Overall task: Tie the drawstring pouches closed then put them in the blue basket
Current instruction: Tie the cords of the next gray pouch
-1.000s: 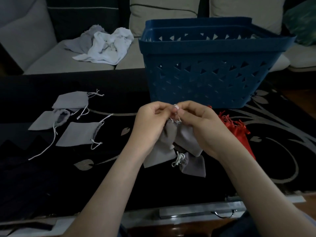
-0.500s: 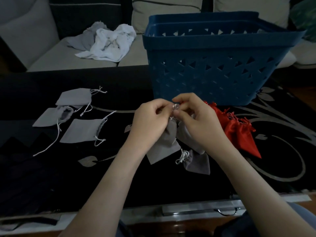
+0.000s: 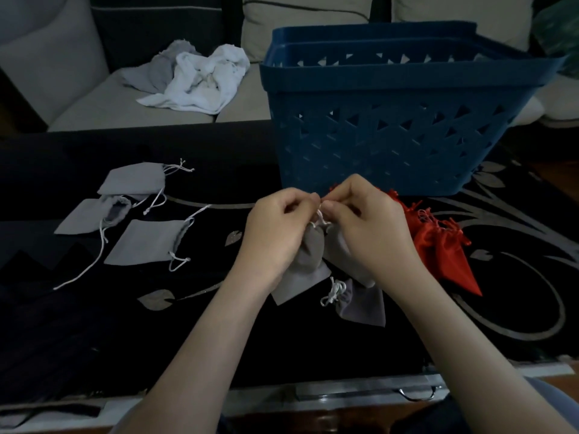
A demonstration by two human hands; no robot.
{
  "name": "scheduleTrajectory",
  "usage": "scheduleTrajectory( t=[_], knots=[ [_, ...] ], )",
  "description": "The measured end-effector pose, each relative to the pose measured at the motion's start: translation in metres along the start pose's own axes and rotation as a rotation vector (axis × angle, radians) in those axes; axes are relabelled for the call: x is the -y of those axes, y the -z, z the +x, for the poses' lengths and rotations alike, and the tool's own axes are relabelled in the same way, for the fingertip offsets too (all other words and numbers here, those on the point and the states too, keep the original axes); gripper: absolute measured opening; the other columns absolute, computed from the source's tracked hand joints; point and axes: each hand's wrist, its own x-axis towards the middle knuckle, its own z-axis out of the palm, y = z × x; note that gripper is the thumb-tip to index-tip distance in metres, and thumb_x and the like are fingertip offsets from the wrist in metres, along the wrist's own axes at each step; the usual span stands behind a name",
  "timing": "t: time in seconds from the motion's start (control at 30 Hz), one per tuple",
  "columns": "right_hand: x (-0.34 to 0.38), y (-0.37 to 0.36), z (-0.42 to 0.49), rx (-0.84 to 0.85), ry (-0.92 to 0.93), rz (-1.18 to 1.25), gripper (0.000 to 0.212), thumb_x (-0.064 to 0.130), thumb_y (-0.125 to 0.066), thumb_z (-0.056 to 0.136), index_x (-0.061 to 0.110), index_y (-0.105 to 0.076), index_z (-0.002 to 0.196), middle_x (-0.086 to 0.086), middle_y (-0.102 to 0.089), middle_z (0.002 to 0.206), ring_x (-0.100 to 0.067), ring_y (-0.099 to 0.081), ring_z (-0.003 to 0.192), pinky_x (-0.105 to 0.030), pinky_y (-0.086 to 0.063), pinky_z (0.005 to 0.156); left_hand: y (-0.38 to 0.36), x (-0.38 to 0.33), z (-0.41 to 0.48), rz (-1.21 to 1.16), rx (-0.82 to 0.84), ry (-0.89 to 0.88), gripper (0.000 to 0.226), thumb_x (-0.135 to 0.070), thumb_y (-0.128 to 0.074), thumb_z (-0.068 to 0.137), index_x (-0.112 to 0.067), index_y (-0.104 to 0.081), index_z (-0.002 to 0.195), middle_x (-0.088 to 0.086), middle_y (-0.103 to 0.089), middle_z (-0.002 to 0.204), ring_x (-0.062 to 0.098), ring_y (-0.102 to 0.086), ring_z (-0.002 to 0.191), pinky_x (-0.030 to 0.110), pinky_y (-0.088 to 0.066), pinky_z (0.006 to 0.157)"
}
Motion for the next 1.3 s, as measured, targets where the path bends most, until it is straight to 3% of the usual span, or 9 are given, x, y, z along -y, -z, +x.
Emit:
scheduleTrajectory(
  t=[0.27, 0.43, 0.53, 0.67, 0.77, 0.97, 1.1, 1.17, 1.3],
  knots=[
    [-0.002, -0.004, 0.006, 0.001, -0.058, -0.147, 0.016, 0.013, -0.060, 0.088, 0.025, -0.055, 0.079, 0.011, -0.058, 0.064, 0.005, -0.052, 0.066, -0.014, -0.037, 0.063, 0.001, 0.003, 0.003, 0.136, 0.105, 0.029, 0.013, -0.019, -0.061, 0.091, -0.016, -0.071, 0.085, -0.003, -0.068, 0.074, 0.011, -0.062, 0.072, 0.033, -0.049, 0.075],
    [-0.001, -0.005, 0.006, 0.049, -0.203, 0.031, 0.015, 0.035, -0.065, 0.086, 0.022, -0.058, 0.088, 0.002, -0.065, 0.074, -0.009, -0.062, 0.074, -0.030, -0.046, 0.072, 0.000, 0.001, 0.005, 0.052, 0.026, 0.005, 0.012, -0.019, -0.062, 0.090, -0.016, -0.072, 0.085, 0.000, -0.072, 0.079, 0.016, -0.068, 0.081, 0.037, -0.054, 0.080],
    [0.000, -0.007, 0.006, 0.151, -0.238, 0.072, 0.016, 0.031, -0.066, 0.086, 0.015, -0.067, 0.082, -0.010, -0.069, 0.077, -0.020, -0.064, 0.073, -0.041, -0.051, 0.075, -0.004, 0.002, 0.006, 0.022, -0.020, -0.016, 0.012, -0.016, -0.062, 0.089, -0.018, -0.072, 0.083, 0.001, -0.072, 0.081, 0.018, -0.069, 0.084, 0.045, -0.054, 0.086],
    [-0.004, -0.006, 0.004, 0.157, -0.273, 0.129, 0.012, 0.014, -0.067, 0.086, 0.014, -0.071, 0.075, -0.005, -0.066, 0.067, -0.009, -0.058, 0.062, -0.030, -0.048, 0.067, -0.005, 0.004, 0.006, 0.030, -0.052, -0.038, 0.011, -0.020, -0.063, 0.089, -0.018, -0.072, 0.082, -0.002, -0.072, 0.078, 0.017, -0.069, 0.082, 0.044, -0.055, 0.084],
    [-0.009, -0.010, 0.001, 0.127, -0.258, 0.033, 0.013, 0.024, -0.065, 0.084, 0.019, -0.069, 0.073, 0.003, -0.066, 0.063, -0.014, -0.061, 0.065, -0.038, -0.049, 0.071, -0.007, 0.003, 0.007, 0.112, -0.047, -0.082, 0.011, -0.019, -0.065, 0.088, -0.021, -0.071, 0.079, -0.005, -0.070, 0.074, 0.010, -0.066, 0.077, 0.032, -0.054, 0.078],
    [0.002, -0.010, -0.006, 0.020, -0.188, -0.135, 0.013, 0.020, -0.059, 0.089, 0.018, -0.072, 0.086, 0.002, -0.070, 0.077, -0.009, -0.061, 0.074, -0.017, -0.043, 0.066, -0.005, 0.002, 0.007, 0.135, -0.055, -0.103, 0.009, -0.018, -0.065, 0.088, -0.019, -0.072, 0.082, -0.006, -0.071, 0.077, 0.006, -0.066, 0.077, 0.023, -0.051, 0.074],
    [0.006, -0.017, -0.011, -0.092, -0.095, -0.326, 0.015, 0.021, -0.054, 0.088, 0.014, -0.068, 0.092, -0.006, -0.070, 0.083, -0.025, -0.062, 0.084, -0.036, -0.045, 0.079, -0.008, -0.003, 0.006, 0.242, -0.088, -0.152, 0.009, -0.020, -0.064, 0.088, -0.018, -0.072, 0.083, -0.011, -0.069, 0.076, -0.001, -0.062, 0.074, 0.009, -0.044, 0.066],
    [0.006, -0.016, -0.011, -0.114, -0.060, -0.359, 0.016, 0.021, -0.053, 0.090, 0.010, -0.065, 0.091, -0.010, -0.069, 0.082, -0.029, -0.062, 0.082, -0.040, -0.045, 0.077, -0.010, -0.005, 0.004, 0.316, -0.093, -0.190, 0.011, -0.022, -0.064, 0.089, -0.017, -0.072, 0.084, -0.010, -0.069, 0.078, 0.001, -0.062, 0.075, 0.012, -0.044, 0.068],
    [0.006, -0.008, -0.007, -0.114, -0.076, -0.259, 0.010, 0.020, -0.057, 0.086, 0.015, -0.061, 0.078, -0.002, -0.064, 0.071, -0.021, -0.059, 0.073, -0.033, -0.044, 0.071, -0.006, -0.005, 0.006, 0.174, -0.069, -0.153, 0.013, -0.018, -0.062, 0.090, -0.014, -0.074, 0.085, -0.005, -0.072, 0.079, 0.003, -0.065, 0.076, 0.020, -0.049, 0.074]
  ],
)
